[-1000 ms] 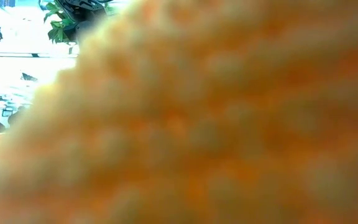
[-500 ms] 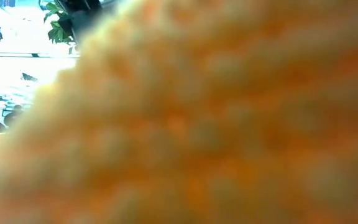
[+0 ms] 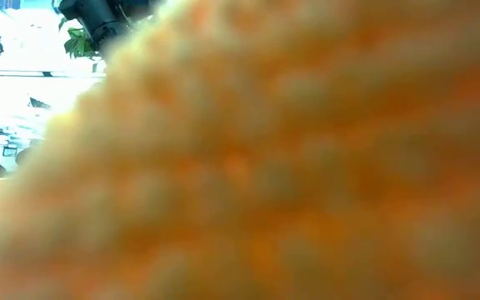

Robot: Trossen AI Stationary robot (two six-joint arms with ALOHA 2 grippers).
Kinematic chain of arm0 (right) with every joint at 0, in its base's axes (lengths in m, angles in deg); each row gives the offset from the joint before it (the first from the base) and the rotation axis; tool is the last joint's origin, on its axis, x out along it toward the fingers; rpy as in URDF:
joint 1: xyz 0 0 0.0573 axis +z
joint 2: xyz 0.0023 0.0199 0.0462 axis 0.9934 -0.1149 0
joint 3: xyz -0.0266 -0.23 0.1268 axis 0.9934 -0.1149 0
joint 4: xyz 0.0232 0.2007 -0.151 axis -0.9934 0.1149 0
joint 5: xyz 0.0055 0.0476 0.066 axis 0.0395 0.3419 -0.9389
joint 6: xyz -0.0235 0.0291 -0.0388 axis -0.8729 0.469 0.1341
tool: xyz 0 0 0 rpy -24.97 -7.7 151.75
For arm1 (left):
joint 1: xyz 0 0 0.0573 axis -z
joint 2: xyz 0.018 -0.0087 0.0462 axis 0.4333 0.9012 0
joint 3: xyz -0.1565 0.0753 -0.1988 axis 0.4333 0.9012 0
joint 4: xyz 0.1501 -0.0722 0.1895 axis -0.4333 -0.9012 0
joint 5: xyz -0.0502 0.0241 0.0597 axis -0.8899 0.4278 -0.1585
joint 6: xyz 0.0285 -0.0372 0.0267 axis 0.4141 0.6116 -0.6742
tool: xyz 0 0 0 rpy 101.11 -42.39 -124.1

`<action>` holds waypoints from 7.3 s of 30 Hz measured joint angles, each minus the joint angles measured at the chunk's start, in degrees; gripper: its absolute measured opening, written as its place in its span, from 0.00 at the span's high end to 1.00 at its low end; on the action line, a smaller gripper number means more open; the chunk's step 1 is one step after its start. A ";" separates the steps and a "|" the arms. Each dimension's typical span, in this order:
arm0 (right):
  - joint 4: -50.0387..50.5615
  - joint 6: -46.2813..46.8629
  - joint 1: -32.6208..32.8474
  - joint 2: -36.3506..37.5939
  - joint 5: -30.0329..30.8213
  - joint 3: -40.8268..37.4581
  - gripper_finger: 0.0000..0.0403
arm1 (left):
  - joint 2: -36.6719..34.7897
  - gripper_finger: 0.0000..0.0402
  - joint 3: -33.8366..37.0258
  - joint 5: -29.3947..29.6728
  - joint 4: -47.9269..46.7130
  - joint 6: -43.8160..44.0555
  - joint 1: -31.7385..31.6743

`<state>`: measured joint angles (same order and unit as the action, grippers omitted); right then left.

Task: Fold microfiber towels
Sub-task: Fold the pink microfiber towel

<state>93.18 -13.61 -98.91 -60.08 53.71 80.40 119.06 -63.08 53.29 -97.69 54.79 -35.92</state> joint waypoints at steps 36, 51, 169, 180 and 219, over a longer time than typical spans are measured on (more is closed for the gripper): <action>6.30 1.99 -4.21 1.84 6.74 0.00 1.00 | 0.19 1.00 0.04 10.12 -0.52 -0.89 -0.90; 4.48 1.51 -8.96 1.84 10.65 0.00 1.00 | 8.56 1.00 0.11 14.13 3.08 -1.59 -5.21; 28.03 -4.07 -15.75 -3.23 -6.11 29.51 0.62 | 15.91 0.60 15.77 9.87 26.62 -61.40 -9.29; 28.03 -4.06 -15.75 -3.23 -6.07 29.49 0.64 | 20.03 0.77 10.54 11.10 21.06 -59.86 -9.16; 28.36 -7.10 -19.51 -0.41 -5.96 29.44 0.67 | 39.97 1.00 -23.12 -0.12 20.83 -85.92 -3.52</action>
<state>121.53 -20.71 -118.42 -60.49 47.74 109.84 159.03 -86.21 53.17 -76.87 -31.13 -39.44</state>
